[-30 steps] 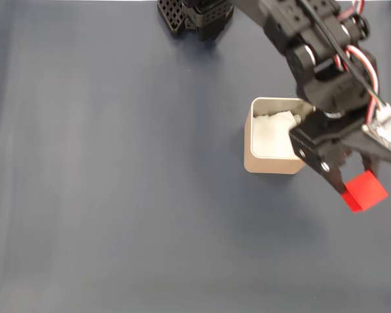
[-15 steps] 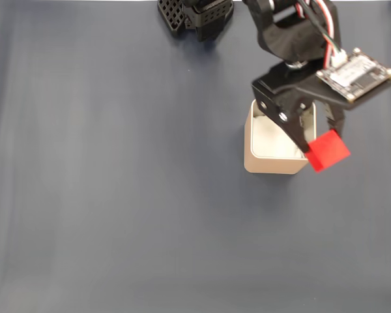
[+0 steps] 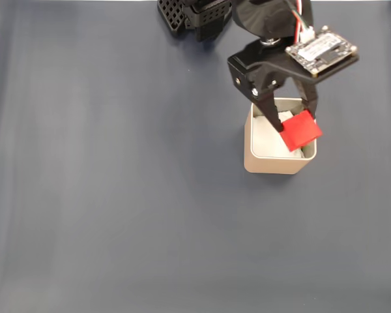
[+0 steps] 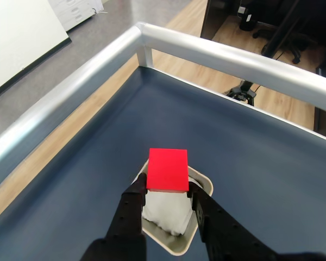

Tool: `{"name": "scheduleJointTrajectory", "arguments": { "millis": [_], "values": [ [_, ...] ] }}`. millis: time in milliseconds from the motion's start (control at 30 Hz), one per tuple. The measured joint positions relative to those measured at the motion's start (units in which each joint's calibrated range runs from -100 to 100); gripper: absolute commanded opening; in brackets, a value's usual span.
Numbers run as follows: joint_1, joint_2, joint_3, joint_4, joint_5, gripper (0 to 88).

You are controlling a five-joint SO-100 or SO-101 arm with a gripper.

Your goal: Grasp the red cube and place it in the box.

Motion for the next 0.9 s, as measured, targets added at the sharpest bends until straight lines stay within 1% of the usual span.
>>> {"name": "scheduleJointTrajectory", "arguments": {
  "millis": [533, 900],
  "values": [
    [1.43, -8.2, 9.56, 0.0, 1.07, 10.0],
    [1.5, -9.18, 10.66, 0.0, 1.07, 10.0]
  ]
}}
